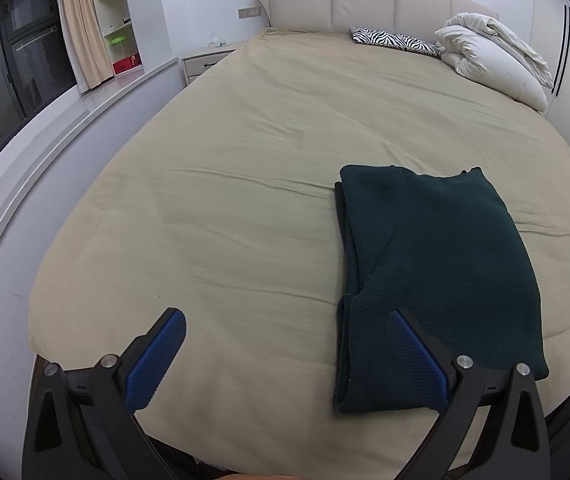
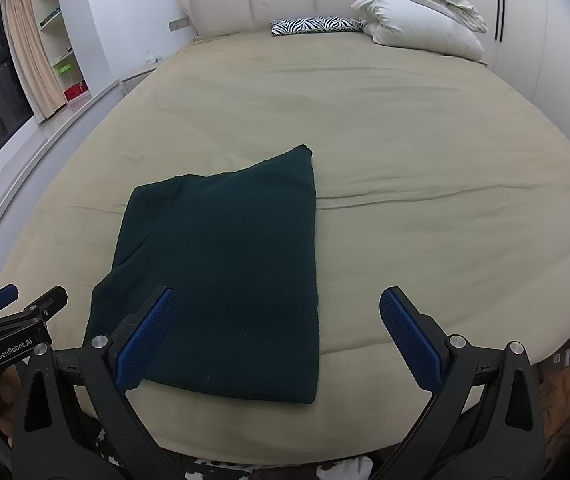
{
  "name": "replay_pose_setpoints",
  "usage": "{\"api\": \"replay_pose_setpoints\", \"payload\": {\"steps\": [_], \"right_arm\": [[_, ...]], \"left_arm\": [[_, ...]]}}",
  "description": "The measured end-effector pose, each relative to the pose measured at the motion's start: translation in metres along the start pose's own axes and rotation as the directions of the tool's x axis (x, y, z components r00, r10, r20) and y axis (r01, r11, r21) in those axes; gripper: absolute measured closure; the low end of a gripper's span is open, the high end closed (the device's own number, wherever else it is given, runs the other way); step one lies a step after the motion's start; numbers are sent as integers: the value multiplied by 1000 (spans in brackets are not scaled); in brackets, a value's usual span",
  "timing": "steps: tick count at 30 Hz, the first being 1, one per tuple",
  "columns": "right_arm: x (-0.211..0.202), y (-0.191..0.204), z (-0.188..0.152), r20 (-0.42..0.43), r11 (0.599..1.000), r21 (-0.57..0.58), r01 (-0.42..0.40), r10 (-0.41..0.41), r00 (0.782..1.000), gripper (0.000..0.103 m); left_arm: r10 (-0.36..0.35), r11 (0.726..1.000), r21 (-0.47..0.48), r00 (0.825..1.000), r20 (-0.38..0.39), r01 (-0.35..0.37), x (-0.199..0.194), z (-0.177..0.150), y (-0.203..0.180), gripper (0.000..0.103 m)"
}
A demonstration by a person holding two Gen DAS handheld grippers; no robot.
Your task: Fold small clothes
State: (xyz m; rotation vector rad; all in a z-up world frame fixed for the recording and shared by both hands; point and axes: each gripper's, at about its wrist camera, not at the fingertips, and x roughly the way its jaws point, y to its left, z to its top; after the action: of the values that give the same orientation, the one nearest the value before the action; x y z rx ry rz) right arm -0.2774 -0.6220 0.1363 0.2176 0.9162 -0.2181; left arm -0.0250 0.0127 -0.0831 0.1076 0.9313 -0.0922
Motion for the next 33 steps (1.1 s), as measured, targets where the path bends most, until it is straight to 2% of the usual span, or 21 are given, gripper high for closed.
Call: {"api": "replay_pose_setpoints", "payload": {"steps": [33], "right_arm": [[1, 0, -7, -8, 1000, 3, -9, 9, 1000, 0]], "left_arm": [[-3, 1000, 2, 1000, 4, 3, -4, -5, -2, 0]]}}
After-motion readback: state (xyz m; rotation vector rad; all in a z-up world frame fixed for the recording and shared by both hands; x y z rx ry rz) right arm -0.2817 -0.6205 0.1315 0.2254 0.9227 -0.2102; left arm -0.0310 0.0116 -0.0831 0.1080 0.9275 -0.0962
